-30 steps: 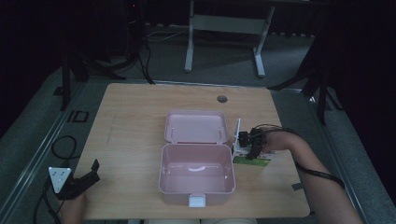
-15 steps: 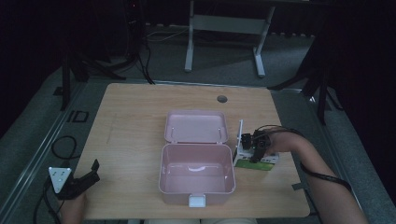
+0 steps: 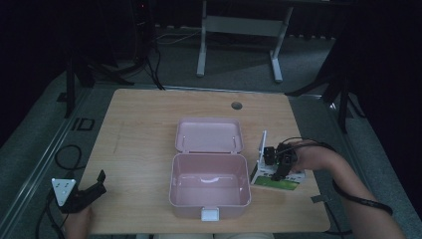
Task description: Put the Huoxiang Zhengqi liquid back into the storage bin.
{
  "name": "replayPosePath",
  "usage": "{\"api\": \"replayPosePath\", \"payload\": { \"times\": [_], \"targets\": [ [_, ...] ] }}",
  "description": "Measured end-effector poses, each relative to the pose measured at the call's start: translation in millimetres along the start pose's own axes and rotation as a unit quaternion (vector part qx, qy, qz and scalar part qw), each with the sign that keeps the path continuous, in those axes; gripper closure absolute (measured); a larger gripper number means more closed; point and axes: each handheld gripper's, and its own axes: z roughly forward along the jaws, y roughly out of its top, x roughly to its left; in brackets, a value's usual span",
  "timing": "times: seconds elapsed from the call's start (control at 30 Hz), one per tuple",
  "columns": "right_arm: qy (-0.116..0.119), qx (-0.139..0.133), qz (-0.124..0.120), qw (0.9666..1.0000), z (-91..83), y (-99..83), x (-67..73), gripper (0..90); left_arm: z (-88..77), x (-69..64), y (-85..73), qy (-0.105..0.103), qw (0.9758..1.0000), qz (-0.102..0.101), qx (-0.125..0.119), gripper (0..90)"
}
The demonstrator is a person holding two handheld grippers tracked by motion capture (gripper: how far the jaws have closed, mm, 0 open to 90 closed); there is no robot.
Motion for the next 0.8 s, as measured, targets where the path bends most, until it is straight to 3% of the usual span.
{"api": "replayPosePath", "payload": {
  "times": [0.3,0.53,0.8],
  "targets": [
    [-0.004,0.033,-0.039,0.9987,-10.1,-1.0,32.5,63.1,0.4,-0.4,0.0,0.001,1.0000,0.000,0.001,2.1],
    [0.006,0.041,-0.049,0.9979,-24.5,1.8,53.4,63.0,0.1,-0.3,0.0,0.002,1.0000,0.001,0.001,2.1],
    [-0.004,0.036,-0.040,0.9985,-55.2,1.6,62.6,63.0,0.1,-0.3,-0.1,0.002,1.0000,0.000,-0.001,2.1]
  ]
}}
